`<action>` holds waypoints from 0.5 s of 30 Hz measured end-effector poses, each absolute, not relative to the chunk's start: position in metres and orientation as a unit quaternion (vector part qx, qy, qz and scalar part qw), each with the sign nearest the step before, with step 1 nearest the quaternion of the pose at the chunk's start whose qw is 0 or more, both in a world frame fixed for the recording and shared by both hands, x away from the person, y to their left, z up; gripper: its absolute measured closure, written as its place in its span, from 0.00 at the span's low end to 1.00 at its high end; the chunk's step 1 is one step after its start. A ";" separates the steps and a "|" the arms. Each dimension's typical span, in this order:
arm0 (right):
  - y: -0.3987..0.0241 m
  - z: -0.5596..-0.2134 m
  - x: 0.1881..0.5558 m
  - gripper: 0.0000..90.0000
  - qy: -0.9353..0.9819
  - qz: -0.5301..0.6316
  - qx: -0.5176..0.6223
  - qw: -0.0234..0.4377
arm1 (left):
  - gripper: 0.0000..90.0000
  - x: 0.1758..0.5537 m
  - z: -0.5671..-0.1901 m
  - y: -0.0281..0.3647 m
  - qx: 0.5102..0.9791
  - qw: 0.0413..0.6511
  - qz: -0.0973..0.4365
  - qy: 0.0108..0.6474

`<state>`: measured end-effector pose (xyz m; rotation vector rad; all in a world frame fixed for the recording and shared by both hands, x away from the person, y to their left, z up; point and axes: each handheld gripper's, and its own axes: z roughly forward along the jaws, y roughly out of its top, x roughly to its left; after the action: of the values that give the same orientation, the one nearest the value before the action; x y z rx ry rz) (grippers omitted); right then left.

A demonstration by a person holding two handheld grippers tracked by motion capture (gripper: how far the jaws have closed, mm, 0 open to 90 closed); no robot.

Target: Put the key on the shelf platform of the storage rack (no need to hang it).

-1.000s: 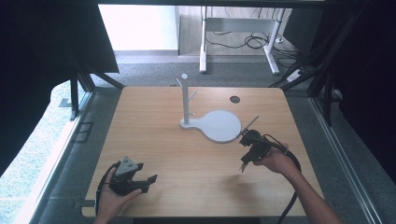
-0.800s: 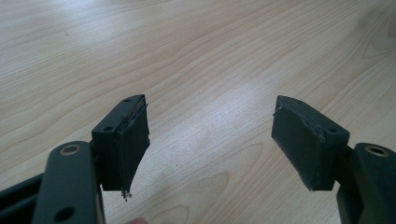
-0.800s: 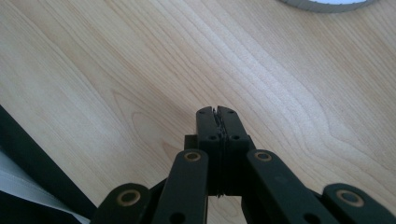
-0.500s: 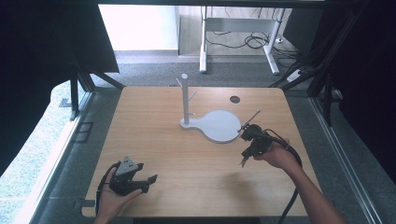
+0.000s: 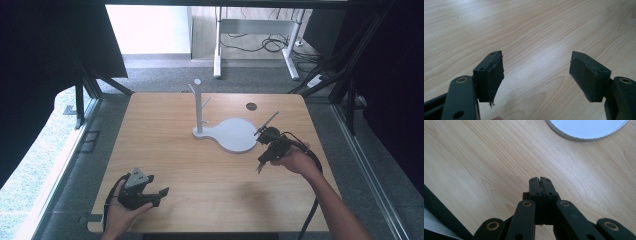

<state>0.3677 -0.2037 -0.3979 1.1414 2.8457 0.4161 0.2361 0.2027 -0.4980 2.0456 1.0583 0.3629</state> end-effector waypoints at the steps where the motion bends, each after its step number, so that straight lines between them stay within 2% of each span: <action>1: -0.203 -0.397 0.368 1.00 0.919 0.134 0.370 0.024 | 0.31 0.236 -0.498 0.203 0.806 0.394 0.143 0.417; 15: -0.189 -0.390 0.386 1.00 0.921 0.128 0.366 0.032 | 0.31 0.236 -0.498 0.205 0.804 0.395 0.143 0.421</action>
<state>0.3857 -0.1887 -0.3901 1.1283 2.8367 0.3934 0.2363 0.2046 -0.4977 2.0388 1.0677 0.3619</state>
